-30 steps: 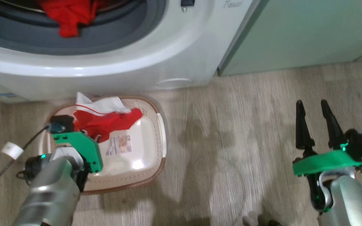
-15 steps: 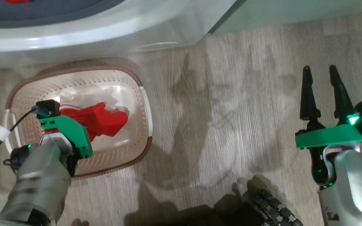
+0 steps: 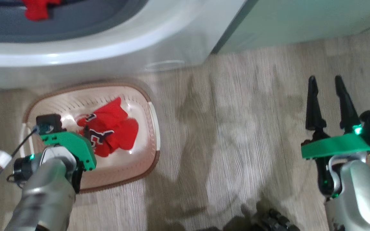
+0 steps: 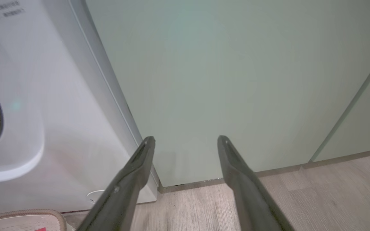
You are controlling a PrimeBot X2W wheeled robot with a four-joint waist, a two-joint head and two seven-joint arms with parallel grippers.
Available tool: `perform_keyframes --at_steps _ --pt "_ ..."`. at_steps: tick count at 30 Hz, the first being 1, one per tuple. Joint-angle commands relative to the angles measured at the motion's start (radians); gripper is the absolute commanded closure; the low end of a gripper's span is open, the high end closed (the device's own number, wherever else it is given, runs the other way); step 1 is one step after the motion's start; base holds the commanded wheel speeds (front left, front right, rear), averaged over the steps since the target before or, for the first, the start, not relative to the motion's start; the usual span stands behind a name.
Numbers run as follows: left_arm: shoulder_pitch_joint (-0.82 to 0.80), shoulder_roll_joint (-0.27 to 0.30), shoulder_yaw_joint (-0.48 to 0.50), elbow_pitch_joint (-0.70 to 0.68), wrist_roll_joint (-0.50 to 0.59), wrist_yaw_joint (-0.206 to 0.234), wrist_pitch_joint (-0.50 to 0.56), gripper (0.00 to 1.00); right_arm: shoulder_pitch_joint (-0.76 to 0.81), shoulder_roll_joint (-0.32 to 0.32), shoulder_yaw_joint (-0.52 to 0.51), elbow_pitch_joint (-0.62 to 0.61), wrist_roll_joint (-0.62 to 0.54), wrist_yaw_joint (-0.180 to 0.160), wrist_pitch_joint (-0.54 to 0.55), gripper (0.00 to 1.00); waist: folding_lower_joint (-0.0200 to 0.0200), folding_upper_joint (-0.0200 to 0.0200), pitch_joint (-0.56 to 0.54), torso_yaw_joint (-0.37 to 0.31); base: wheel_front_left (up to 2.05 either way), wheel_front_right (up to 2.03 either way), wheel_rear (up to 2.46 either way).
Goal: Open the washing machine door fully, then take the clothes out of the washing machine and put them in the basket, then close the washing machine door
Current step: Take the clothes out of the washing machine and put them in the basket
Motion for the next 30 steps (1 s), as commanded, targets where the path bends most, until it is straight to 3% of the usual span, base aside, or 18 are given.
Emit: perform_keyframes --at_steps 1,8,16,22,30 --pt "0.023 0.032 0.016 -0.006 0.003 -0.005 -0.047 0.00 0.040 0.004 0.024 -0.019 -0.007 -0.001 -0.006 0.00 0.0000 0.0000 -0.082 0.015 0.00 0.00 0.00" --pt "0.083 0.044 0.034 -0.043 -0.007 -0.055 -0.123 0.00 0.096 0.005 0.045 0.005 -0.003 -0.001 -0.006 0.00 0.0000 0.0000 -0.247 0.031 0.00 0.00 0.00" --pt "0.248 0.090 0.146 -0.338 0.053 -0.070 -0.125 0.00 0.183 0.004 0.067 0.024 -0.004 -0.001 -0.006 0.00 0.0000 0.0000 -0.407 0.046 0.00 0.00 0.00" --pt "0.402 0.073 0.257 -0.550 0.134 -0.076 -0.125 0.00 0.239 0.004 0.061 0.028 -0.001 -0.001 -0.006 0.00 0.0000 0.0000 -0.494 0.062 0.00 0.00 0.00" --pt "0.534 0.038 0.361 -0.725 0.223 -0.084 -0.125 0.00 0.271 0.004 0.048 0.025 -0.003 -0.001 -0.006 0.00 0.0000 0.0000 -0.542 0.078 0.00 0.00 0.00"
